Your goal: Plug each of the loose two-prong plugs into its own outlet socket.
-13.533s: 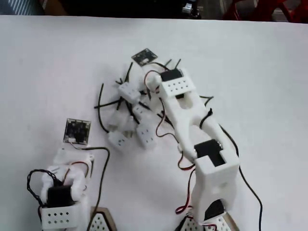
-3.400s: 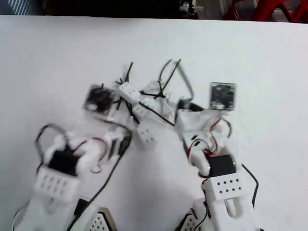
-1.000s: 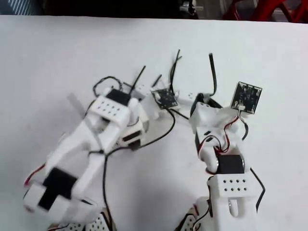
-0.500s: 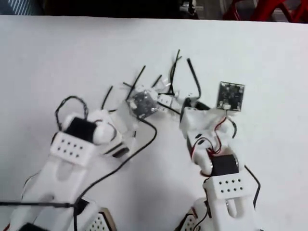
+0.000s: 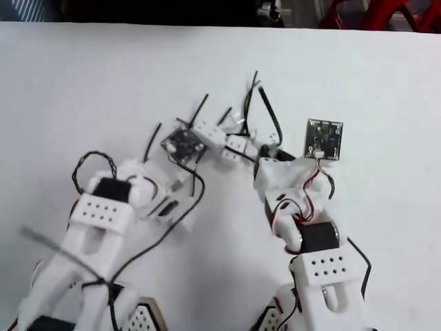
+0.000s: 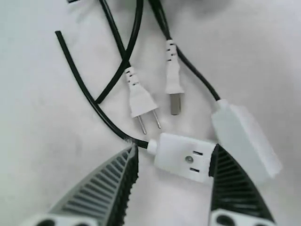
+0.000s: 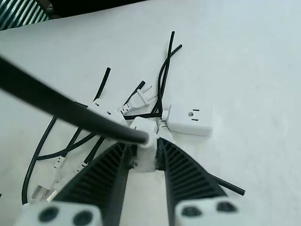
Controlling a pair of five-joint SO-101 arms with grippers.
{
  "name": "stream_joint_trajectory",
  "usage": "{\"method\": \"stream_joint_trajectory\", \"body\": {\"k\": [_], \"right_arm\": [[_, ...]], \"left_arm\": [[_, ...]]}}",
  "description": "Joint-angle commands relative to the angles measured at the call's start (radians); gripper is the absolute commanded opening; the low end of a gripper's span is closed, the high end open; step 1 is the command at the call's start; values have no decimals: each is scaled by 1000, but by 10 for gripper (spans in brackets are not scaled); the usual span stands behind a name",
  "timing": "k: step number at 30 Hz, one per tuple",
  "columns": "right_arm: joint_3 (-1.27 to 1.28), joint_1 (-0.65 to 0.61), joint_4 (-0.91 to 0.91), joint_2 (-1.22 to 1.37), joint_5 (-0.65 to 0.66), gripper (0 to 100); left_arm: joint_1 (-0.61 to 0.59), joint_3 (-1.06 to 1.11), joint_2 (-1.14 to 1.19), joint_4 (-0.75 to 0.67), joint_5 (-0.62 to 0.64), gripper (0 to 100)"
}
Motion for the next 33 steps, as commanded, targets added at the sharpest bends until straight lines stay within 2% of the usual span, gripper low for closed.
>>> {"method": "stream_joint_trajectory", "body": {"k": [1, 4, 7, 15, 19, 23, 27, 33], "right_arm": [[-12, -10, -4, -12, 12, 17], [-12, -10, -4, -12, 12, 17], [-11, -10, -4, -12, 12, 17], [-11, -10, -1, -12, 12, 17], [-11, -10, 1, -12, 12, 17], [-11, -12, 1, -12, 12, 17], [-11, -12, 2, -12, 20, 17], [-17, -105, 56, -12, 69, 17]], "left_arm": [[-73, -3, 124, -121, 11, 249], [-85, -3, 229, -158, 5, 249], [-88, -8, 294, -146, -64, 245], [-303, -124, 297, -97, -167, 248], [-331, -204, 295, 28, -207, 248], [-295, -327, 295, 201, -199, 246], [-239, -437, 295, 328, -110, 246], [-232, -494, 197, 397, -41, 245]]}}
